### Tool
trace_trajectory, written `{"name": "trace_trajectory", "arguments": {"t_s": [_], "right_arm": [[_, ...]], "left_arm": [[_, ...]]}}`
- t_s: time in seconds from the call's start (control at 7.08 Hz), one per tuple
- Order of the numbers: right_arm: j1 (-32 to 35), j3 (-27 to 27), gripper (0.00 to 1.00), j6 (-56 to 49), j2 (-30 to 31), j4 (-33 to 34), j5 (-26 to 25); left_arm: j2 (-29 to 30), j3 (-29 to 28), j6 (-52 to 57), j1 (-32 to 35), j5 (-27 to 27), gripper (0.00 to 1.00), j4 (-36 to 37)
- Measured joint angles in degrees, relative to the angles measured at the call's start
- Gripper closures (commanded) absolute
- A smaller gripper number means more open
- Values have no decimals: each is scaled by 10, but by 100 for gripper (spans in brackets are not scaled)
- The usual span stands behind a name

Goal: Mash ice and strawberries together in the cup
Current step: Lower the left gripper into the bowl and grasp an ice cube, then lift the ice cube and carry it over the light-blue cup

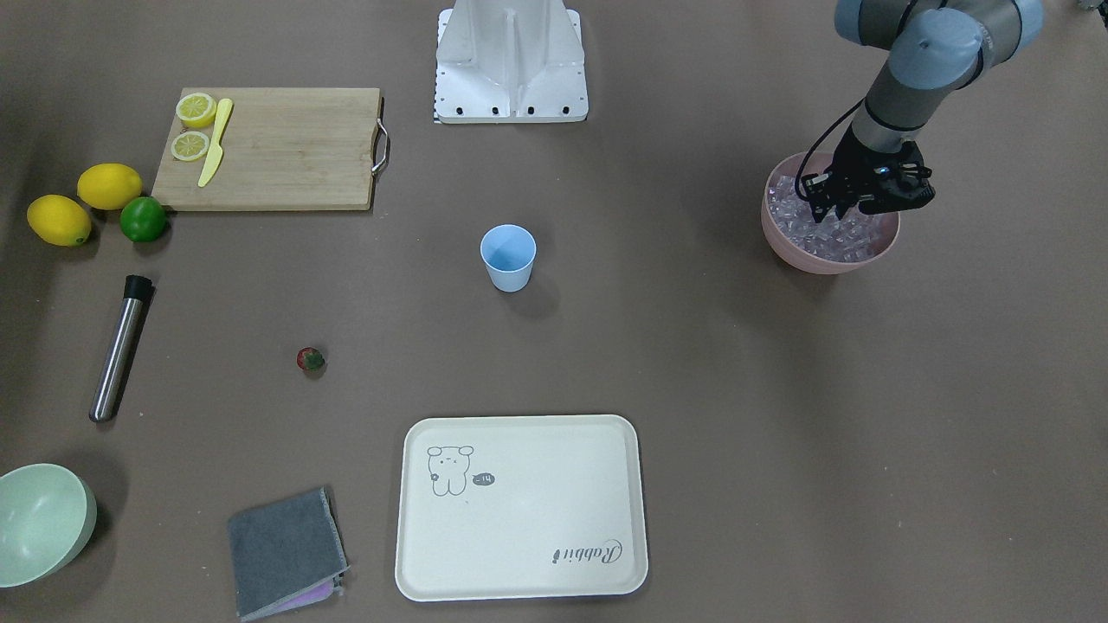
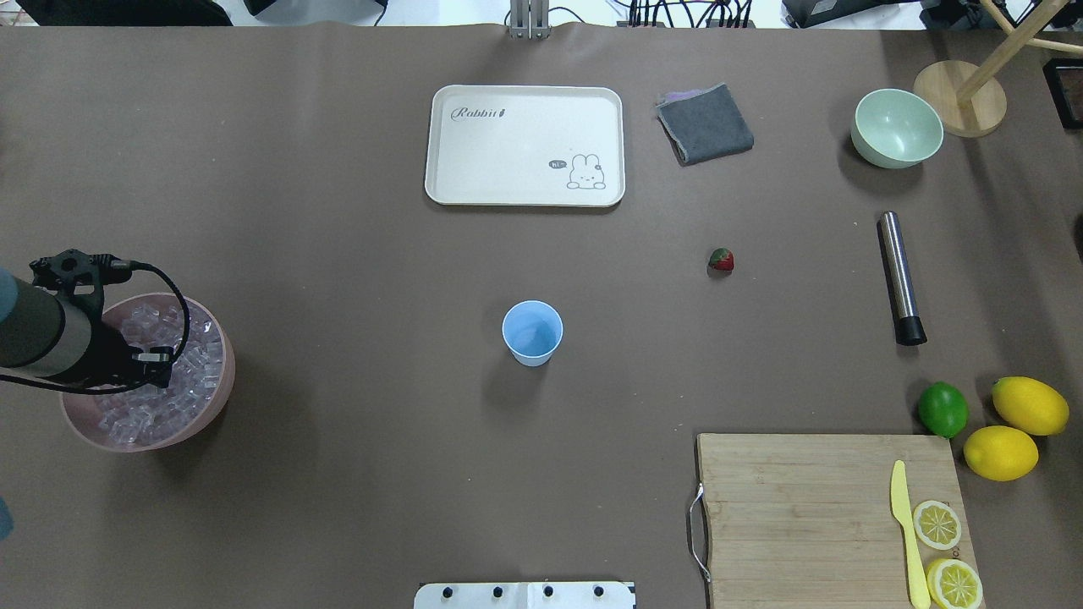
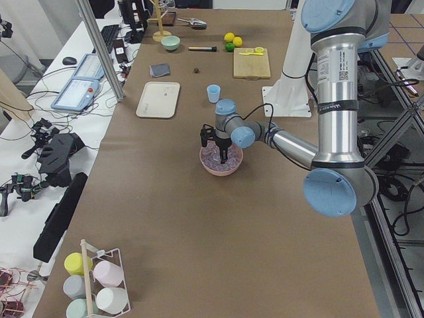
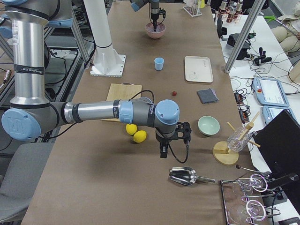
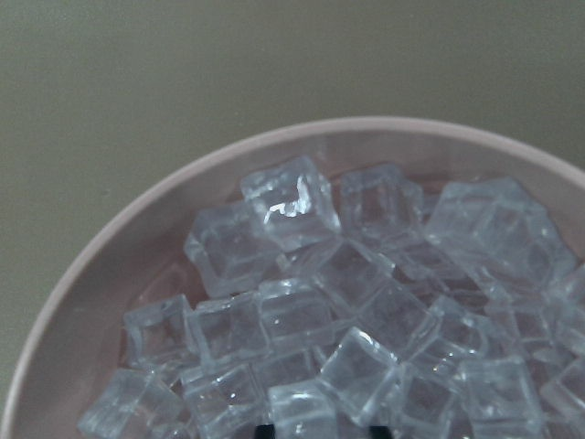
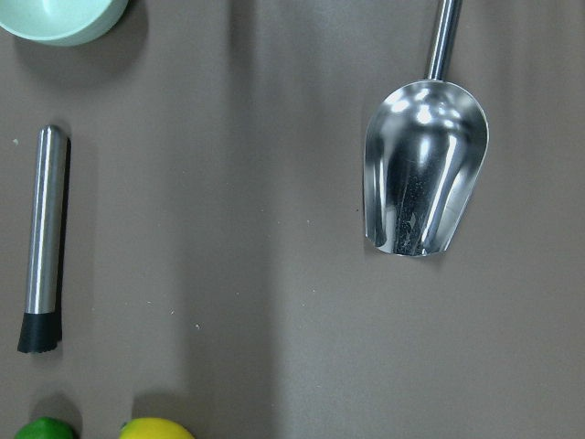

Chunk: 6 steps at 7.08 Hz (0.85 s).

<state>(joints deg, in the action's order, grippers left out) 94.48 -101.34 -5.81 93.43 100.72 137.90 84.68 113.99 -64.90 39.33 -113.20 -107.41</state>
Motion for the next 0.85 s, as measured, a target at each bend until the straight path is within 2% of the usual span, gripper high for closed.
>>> {"name": "trace_trajectory", "arguments": {"t_s": [0.42,0.85], "right_arm": [[0,0,0,0,0,0,0],[0,0,0,0,-1,0,1]], "left_arm": [[-6,12,3,21,-1,100,0],[-22,68,3,62,-4,100,3]]}}
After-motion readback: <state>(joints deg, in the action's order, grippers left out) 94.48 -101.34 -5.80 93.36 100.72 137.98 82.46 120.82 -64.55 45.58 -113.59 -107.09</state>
